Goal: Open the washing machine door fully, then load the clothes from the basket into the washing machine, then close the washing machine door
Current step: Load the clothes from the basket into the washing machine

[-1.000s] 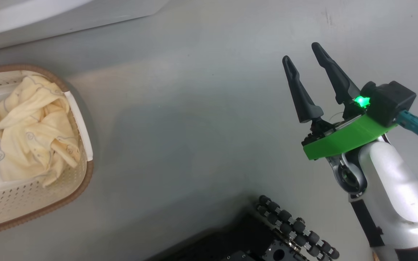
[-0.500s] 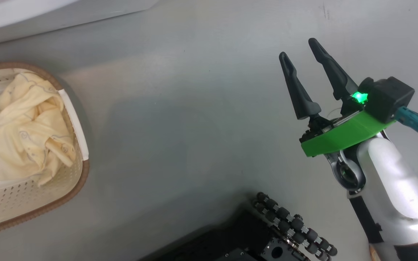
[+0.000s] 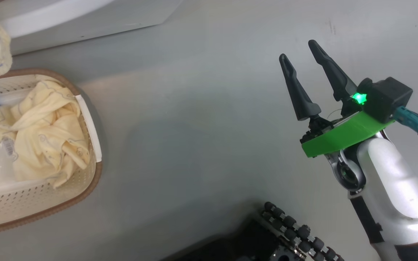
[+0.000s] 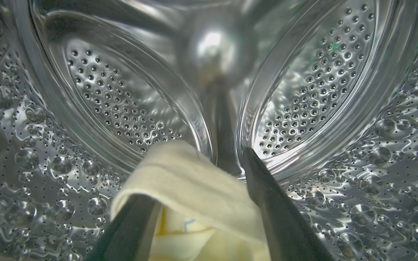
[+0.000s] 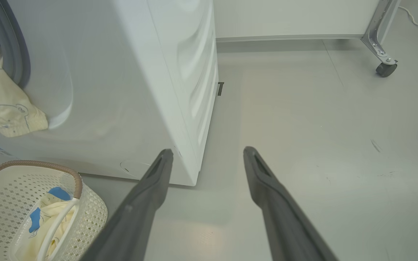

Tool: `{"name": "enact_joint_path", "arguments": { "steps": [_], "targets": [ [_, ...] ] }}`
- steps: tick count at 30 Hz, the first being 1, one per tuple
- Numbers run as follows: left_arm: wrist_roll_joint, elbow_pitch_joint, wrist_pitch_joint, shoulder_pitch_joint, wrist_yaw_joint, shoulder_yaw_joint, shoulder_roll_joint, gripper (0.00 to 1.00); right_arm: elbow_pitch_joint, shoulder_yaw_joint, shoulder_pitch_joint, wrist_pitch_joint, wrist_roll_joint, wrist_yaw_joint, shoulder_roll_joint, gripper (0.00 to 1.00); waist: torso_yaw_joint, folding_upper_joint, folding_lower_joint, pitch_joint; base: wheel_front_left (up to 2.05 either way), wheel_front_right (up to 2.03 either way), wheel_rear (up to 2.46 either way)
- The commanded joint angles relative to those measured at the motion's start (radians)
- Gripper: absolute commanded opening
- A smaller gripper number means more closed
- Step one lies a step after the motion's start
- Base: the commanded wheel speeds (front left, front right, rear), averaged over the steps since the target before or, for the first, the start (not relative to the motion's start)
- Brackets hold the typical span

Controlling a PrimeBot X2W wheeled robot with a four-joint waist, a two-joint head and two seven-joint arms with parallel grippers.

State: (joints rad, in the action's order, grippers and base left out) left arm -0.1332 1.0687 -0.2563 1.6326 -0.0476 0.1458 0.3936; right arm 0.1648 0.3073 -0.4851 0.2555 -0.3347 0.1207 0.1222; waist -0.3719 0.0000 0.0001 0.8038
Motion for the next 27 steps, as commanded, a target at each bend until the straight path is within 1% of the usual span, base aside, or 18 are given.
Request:
{"name": "enact_joint_path", "arguments": {
  "steps": [1, 7, 16, 20, 27],
  "targets": [
    [-0.007, -0.018, -0.005, 0.0, -0.009, -0.007, 0.025, 1.0, -0.021, 0.006, 0.024, 0.006, -0.004, 0.01, 0.018, 1.0, 0.014, 0.0, -0.0001, -0.015, 0.0, 0.0, 0.0],
    [-0.024, 0.071, -0.005, -0.04, -0.042, 0.008, -0.028, 1.0, -0.014, -0.009, 0.036, 0.006, 0.002, 0.01, 0.028, 1.0, 0.054, 0.0, -0.0001, -0.071, 0.0, 0.0, 0.0],
    [-0.055, 0.11, -0.005, -0.157, -0.065, 0.019, -0.09, 1.0, 0.0, -0.03, 0.066, 0.006, 0.005, 0.01, 0.051, 1.0, 0.108, 0.0, -0.0001, -0.161, 0.0, 0.0, 0.0],
    [-0.064, 0.092, -0.005, -0.236, -0.074, 0.035, -0.119, 1.0, 0.013, -0.042, 0.081, 0.006, 0.004, 0.01, 0.059, 1.0, 0.135, 0.0, -0.0001, -0.203, 0.0, 0.0, 0.0],
    [-0.084, -0.03, -0.005, -0.412, -0.08, 0.052, -0.141, 1.0, 0.017, -0.076, 0.123, 0.006, 0.007, 0.01, 0.071, 1.0, 0.185, 0.0, -0.0001, -0.265, 0.0, 0.0, 0.0]
  ]
}}
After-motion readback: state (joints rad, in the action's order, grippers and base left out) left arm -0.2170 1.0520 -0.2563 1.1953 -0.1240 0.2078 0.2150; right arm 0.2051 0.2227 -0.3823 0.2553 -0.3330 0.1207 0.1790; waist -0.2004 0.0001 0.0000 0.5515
